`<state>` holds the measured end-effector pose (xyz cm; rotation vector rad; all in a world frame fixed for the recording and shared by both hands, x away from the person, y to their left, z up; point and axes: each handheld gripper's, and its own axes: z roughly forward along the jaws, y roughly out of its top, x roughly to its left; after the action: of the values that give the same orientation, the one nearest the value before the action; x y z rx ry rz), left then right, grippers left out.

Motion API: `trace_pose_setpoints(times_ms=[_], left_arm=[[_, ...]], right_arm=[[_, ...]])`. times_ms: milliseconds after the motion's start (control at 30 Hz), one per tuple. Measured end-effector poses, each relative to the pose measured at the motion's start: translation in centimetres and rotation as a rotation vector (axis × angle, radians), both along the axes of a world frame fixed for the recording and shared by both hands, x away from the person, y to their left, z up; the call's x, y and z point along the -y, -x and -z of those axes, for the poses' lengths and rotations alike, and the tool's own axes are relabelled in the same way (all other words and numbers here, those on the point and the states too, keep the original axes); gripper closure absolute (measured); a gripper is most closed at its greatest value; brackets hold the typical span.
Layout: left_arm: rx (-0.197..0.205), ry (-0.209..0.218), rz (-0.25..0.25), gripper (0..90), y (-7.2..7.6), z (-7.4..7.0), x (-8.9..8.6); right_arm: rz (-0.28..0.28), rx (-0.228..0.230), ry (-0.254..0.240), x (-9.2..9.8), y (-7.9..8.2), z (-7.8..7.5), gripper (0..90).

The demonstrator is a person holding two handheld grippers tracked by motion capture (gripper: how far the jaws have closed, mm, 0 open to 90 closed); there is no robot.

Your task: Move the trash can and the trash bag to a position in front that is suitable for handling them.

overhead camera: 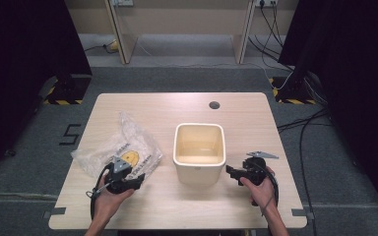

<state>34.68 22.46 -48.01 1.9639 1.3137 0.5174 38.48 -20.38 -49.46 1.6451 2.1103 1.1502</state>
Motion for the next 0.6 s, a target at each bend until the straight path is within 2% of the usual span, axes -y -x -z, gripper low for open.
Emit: trace_pose_setpoints(times_ms=[100, 133, 200, 233, 267, 300, 333, 367, 400, 433, 467, 500, 533, 600], left_arm=[[0.015, 0.006, -0.025, 34.4, -1.7, -0.1, 1.4], [0.012, 0.011, -0.038, 31.8, -2.9, 0.0, 2.4], [0.011, 0.013, -0.039, 32.5, -3.4, 0.2, 2.8], [0.000, 0.004, -0.044, 33.3, -4.5, 0.7, 3.5], [0.000, 0.004, -0.044, 38.0, -4.5, 0.7, 3.5], [-0.003, -0.005, -0.034, 45.0, -5.3, 1.5, 3.9], [-0.008, -0.005, -0.023, 50.1, -5.6, 1.9, 4.0], [-0.008, -0.005, -0.023, 57.2, -5.6, 1.9, 4.0], [0.003, -0.039, 0.018, 60.9, -5.4, 2.2, 4.2], [0.003, -0.039, 0.018, 64.1, -5.4, 2.2, 4.2], [0.014, -0.058, 0.044, 66.1, -5.1, 2.2, 4.2], [0.015, -0.062, 0.100, 67.7, -4.1, 2.0, 4.0], [0.015, -0.062, 0.100, 68.7, -4.1, 2.0, 4.0], [0.002, -0.087, 0.175, 68.8, -2.3, 1.8, 3.1]], right_arm=[[-0.004, -0.003, 0.000, -0.2, 0.0, 0.0, 22.0], [-0.007, -0.008, 0.002, -0.1, 0.0, 0.2, 22.0], [-0.008, -0.010, 0.003, -0.1, 0.0, 0.2, 22.0], [-0.012, -0.011, 0.002, -0.1, 0.0, 0.2, 22.0], [-0.012, -0.011, 0.002, -0.1, 0.0, 0.2, 22.0], [-0.013, -0.011, 0.002, 0.0, 0.0, 0.2, 22.0], [-0.015, -0.012, 0.002, 0.0, 0.0, 0.3, 22.0], [-0.017, -0.012, 0.002, 0.0, 0.0, 0.3, 22.0], [-0.018, -0.012, 0.002, 0.0, 0.0, 0.2, 22.0], [-0.018, -0.012, 0.002, 0.0, 0.0, 0.2, 22.0], [-0.018, -0.008, 0.004, 0.0, 0.0, 0.2, 22.0], [-0.015, -0.012, 0.004, 0.0, 0.0, 0.2, 21.9], [-0.014, -0.013, 0.004, 0.1, 0.0, 0.3, 22.0], [-0.016, -0.019, 0.007, 0.0, 0.0, 0.4, 22.0]])
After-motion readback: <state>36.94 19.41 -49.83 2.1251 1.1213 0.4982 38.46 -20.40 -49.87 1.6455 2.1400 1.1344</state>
